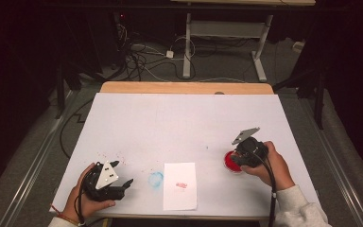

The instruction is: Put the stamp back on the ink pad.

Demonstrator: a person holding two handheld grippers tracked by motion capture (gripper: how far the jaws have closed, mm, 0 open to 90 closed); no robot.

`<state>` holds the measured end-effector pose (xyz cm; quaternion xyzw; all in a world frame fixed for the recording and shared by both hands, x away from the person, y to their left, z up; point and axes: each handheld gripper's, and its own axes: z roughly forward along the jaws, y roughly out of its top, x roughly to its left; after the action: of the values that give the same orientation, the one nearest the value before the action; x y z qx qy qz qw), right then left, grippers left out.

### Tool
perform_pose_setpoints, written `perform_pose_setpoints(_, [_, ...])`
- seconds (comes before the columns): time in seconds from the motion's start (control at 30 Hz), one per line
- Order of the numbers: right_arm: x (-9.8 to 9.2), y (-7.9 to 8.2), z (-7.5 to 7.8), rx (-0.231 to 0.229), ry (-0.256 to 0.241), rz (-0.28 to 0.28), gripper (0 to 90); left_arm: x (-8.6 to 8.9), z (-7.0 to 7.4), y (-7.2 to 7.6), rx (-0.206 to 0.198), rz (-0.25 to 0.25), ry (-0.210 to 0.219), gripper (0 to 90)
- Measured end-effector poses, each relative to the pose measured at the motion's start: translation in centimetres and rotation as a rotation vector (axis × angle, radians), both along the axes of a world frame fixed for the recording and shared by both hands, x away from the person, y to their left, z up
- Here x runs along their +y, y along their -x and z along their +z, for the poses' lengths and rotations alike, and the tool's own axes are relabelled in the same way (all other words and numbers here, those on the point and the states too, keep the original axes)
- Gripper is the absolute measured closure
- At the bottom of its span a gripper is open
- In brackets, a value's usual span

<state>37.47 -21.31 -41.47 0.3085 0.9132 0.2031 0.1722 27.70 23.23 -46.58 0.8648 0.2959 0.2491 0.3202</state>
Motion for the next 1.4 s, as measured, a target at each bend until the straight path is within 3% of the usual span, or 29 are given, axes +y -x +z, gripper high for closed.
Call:
perform_pose_setpoints(0.1, [0.0,0.2,0.5,-0.032,-0.028,0.002,60.0,0.0,0.0,0.0,-0.002,0.002,0.004,22.3])
perform_pose_setpoints(0.27, [0.4,1.1,1.0,-0.146,-0.085,0.051,52.2,0.1,0.1,0.0,-0.004,0.007,0.005,21.0])
perform_pose_setpoints(0.4, [0.4,1.8,1.4,-0.215,-0.139,0.052,45.9,0.0,0.1,0.0,-0.006,0.008,0.001,21.0])
perform_pose_setpoints(0.57, [0.5,2.4,1.6,-0.270,-0.200,0.036,30.7,0.0,0.1,0.0,-0.006,0.011,0.003,21.0])
perform_pose_setpoints(0.67, [0.4,2.8,1.8,-0.313,-0.235,0.026,25.8,0.0,0.1,0.0,-0.006,0.010,0.002,21.0])
perform_pose_setpoints(0.77, [0.3,3.1,1.8,-0.327,-0.274,0.027,25.7,0.0,0.1,0.0,-0.006,0.011,0.003,21.0])
perform_pose_setpoints(0.97, [0.2,4.3,1.5,-0.402,-0.291,0.032,27.0,0.0,0.1,0.0,-0.006,0.012,0.004,21.0])
perform_pose_setpoints(1.4, [-0.4,5.9,0.7,-0.441,-0.292,0.027,21.2,0.0,0.1,0.0,-0.007,0.010,0.001,21.0])
